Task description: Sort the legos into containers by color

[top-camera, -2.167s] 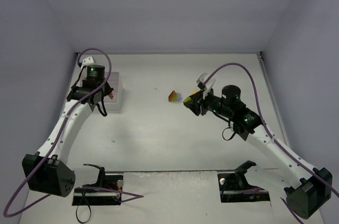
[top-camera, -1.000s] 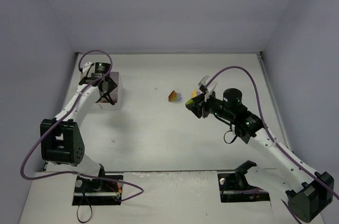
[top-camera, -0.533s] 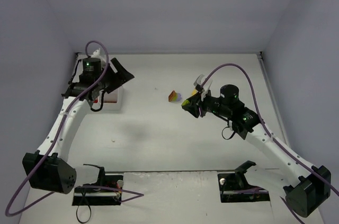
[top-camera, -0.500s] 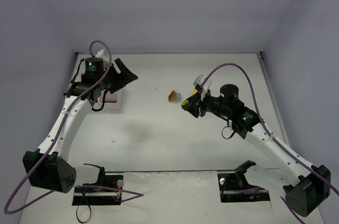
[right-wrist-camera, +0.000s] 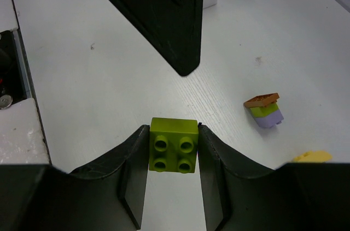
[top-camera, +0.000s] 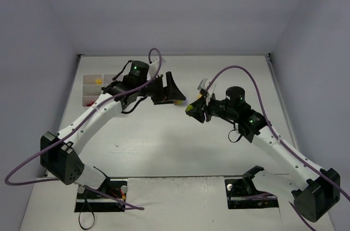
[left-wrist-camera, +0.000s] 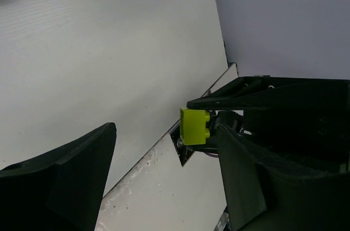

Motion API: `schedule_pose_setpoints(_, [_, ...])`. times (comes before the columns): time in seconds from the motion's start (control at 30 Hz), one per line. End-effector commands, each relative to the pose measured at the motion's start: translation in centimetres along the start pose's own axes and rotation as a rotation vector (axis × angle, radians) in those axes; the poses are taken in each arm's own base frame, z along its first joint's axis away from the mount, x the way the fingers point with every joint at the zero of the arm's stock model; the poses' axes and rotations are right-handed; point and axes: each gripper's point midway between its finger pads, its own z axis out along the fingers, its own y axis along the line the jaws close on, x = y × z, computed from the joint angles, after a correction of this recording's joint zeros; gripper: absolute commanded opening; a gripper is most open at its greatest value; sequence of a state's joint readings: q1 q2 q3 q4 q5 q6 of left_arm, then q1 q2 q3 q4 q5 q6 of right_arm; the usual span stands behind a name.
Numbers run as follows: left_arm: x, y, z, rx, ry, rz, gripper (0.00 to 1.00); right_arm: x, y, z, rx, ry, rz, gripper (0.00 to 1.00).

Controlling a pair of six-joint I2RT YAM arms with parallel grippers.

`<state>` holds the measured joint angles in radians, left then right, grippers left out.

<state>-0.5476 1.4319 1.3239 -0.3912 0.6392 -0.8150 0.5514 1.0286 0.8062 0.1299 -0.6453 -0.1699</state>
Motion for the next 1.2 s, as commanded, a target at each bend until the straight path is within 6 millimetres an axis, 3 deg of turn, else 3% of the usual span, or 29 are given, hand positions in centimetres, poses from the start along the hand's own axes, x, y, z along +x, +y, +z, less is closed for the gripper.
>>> schedule_pose_setpoints(0.0, [-1.1, -5.0, -0.2, 0.13, -0.027, 0.095, 0.67, -3.5, 0.3, 0.0, -0.025, -0.089, -0.071, 0.04])
schedule_pose_setpoints(0.17, [0.7, -6.0, 1.6, 0.134, 0.052, 0.153, 0.67, -3.0, 0.3, 0.1, -0.026, -0.078, -0.064, 0.03])
schedule_pose_setpoints(0.33, [2.2, -4.3, 3.0, 0.073, 0.141, 0.143, 0.66, -2.9, 0.3, 0.1, -0.023, -0.079, -0.064, 0.03])
schedule_pose_setpoints(0.53, [3.4, -3.2, 3.8, 0.037, 0.201, 0.139, 0.57, -2.8, 0.2, 0.1, -0.017, -0.076, -0.068, 0.03])
schedule_pose_setpoints(0.7, [3.6, -3.7, 4.2, 0.055, 0.222, 0.16, 0.49, -2.6, 0.1, 0.3, -0.018, -0.069, -0.065, 0.03])
schedule_pose_setpoints(1.03, [3.3, -4.3, 4.7, 0.085, 0.214, 0.193, 0.02, -2.1, -0.5, 0.5, 0.01, -0.053, -0.055, 0.05])
schedule_pose_setpoints(1.13, [3.0, -3.9, 4.5, 0.061, 0.197, 0.204, 0.0, -1.5, -1.1, 0.7, 0.04, -0.036, -0.037, 0.16])
schedule_pose_setpoints(1.17, [2.7, -3.4, 4.4, 0.033, 0.183, 0.208, 0.0, -1.3, -1.3, 0.8, 0.047, -0.03, -0.021, 0.29])
